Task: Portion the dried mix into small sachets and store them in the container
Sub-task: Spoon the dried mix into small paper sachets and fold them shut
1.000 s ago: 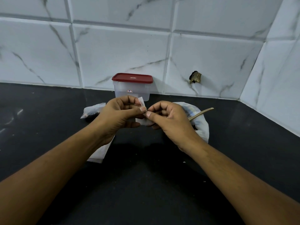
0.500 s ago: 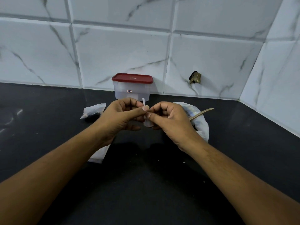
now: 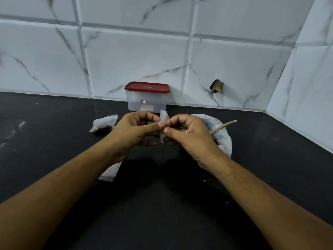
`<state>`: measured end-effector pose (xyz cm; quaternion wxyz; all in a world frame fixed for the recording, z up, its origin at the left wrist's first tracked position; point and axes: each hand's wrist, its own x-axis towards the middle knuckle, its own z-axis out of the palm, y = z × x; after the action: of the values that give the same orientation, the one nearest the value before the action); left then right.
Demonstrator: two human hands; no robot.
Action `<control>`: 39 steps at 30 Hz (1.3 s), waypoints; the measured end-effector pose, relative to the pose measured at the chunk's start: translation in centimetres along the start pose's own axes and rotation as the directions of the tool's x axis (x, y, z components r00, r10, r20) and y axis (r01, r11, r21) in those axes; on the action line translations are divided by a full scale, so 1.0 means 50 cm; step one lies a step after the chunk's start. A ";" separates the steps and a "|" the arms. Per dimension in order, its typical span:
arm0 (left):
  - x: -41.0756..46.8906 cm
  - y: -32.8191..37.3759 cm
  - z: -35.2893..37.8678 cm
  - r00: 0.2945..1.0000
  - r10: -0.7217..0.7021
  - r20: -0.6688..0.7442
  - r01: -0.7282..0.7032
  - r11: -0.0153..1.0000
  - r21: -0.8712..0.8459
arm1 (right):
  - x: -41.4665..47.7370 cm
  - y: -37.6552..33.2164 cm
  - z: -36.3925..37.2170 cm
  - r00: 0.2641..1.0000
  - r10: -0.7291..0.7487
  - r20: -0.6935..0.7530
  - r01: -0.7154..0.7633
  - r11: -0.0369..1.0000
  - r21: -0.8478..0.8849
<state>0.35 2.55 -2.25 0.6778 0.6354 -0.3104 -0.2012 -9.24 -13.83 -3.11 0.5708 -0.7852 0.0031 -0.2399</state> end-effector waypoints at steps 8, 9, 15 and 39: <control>-0.001 0.003 0.000 0.999 0.011 -0.052 -0.012 1.000 -0.004 | -0.002 -0.006 0.001 1.000 0.015 -0.021 -0.015 1.000 0.000; -0.002 0.003 0.001 0.998 0.011 -0.060 -0.012 1.000 -0.011 | -0.002 -0.007 0.001 1.000 0.025 -0.014 -0.025 1.000 0.008; -0.001 0.000 0.004 0.999 0.006 -0.052 -0.007 1.000 -0.019 | 0.000 0.001 0.007 0.999 0.026 0.021 -0.025 0.999 -0.027; -0.003 0.014 0.000 0.992 0.085 -0.096 -0.063 0.975 0.214 | -0.005 -0.032 -0.018 0.944 -0.306 0.121 0.313 0.727 -0.610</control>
<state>0.12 2.73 -1.61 0.6289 0.7015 -0.3174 -0.1082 -10.21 -13.99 -1.57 0.2318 -0.9198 -0.0523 -0.3123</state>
